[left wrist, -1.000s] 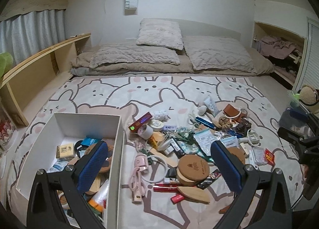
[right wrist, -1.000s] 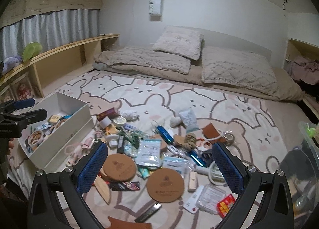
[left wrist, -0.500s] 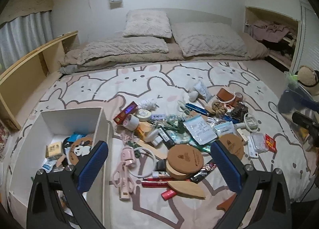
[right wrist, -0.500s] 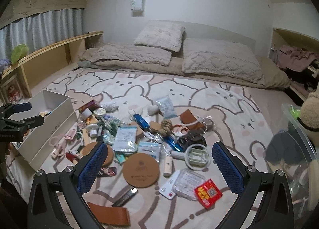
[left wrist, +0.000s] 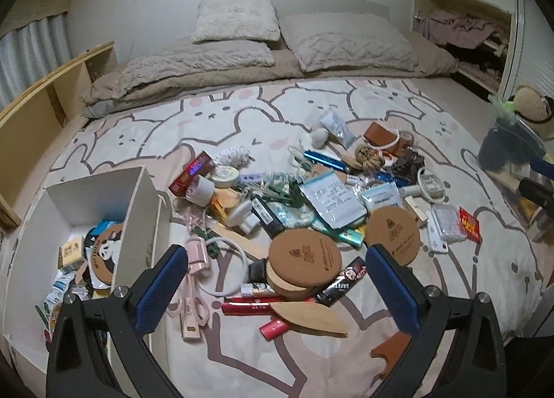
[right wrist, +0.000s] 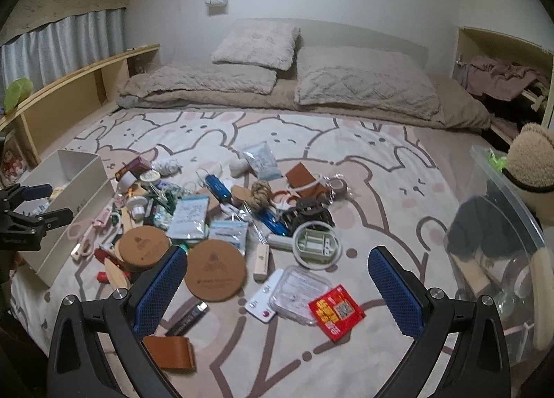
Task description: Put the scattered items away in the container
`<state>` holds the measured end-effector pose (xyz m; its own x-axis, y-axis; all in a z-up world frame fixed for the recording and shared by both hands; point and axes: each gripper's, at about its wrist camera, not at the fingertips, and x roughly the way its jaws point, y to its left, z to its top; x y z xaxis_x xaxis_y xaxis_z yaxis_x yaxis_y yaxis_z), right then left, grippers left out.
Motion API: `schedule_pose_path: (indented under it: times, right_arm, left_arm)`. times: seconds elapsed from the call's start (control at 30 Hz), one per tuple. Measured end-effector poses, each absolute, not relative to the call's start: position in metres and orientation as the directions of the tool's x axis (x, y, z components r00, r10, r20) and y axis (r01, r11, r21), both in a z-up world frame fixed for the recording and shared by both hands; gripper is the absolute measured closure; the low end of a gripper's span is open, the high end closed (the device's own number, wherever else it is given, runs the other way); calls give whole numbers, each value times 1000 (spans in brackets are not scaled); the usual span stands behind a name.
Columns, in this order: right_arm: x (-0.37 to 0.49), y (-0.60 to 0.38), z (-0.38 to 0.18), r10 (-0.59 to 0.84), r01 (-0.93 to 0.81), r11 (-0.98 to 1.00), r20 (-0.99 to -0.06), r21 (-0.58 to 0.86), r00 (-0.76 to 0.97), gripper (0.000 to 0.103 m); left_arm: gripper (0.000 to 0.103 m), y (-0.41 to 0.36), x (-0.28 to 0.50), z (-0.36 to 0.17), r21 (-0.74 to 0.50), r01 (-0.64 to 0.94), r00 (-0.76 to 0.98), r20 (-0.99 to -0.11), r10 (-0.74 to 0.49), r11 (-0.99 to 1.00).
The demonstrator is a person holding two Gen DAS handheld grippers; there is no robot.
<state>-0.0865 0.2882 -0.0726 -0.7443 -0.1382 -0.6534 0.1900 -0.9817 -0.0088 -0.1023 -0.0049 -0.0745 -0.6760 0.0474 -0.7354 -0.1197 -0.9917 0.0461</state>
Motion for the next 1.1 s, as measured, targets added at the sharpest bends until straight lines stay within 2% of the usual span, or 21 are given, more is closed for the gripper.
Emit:
schedule_pose_path:
  times: [0.33,0.73,0.93,1.1]
  right_arm:
    - [-85,310,-92,-202,170,-978,-719,117,-665,0]
    - [-92,323,-126,-185,117,-983,-790,144,-585,0]
    - [-98,323,-141,-163,115,-986,-812,118,-560,0]
    - [-106,320,-154,-87,130,-991,-825,16,-559,0]
  left_arm:
    - [0,7,-112,-120,62,-147,-570,-821,34,-987]
    - [0,19,-121,-163,53,-157,-445,-895,22,-986]
    - [0,18,-131,-183,50,-115,-386,-922,-2,-992]
    - [0,23,-137,-197,55,-102,-347,-938,-16,-993]
